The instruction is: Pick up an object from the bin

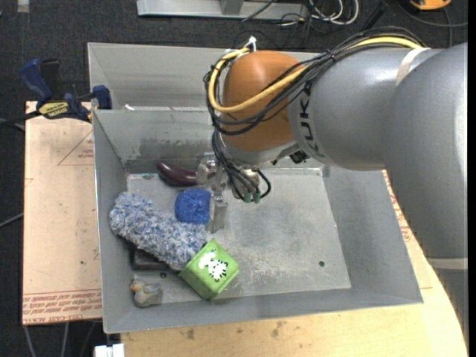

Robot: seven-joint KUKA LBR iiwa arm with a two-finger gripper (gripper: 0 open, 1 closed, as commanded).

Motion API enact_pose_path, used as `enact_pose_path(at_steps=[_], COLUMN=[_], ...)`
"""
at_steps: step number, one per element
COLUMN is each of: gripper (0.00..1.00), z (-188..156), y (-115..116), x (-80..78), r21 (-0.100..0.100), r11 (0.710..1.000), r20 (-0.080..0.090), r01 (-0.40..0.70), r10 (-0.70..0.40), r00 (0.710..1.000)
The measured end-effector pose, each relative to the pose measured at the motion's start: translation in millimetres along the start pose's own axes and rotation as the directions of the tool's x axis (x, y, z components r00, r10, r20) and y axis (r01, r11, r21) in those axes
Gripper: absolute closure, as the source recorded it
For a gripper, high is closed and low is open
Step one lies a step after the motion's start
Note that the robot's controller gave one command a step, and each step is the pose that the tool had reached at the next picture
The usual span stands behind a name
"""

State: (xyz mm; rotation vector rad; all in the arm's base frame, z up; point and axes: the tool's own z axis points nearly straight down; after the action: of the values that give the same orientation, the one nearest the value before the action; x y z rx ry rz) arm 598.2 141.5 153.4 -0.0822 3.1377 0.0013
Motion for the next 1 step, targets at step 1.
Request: enact_pose_path(at_steps=[1], gripper=[0.0], z=[39.1], y=[9.0], x=[6.3], r21=[-0.002], r11=[0.995], r20=[0.004], r01=[0.1], r10=[-0.1], r00=[0.995])
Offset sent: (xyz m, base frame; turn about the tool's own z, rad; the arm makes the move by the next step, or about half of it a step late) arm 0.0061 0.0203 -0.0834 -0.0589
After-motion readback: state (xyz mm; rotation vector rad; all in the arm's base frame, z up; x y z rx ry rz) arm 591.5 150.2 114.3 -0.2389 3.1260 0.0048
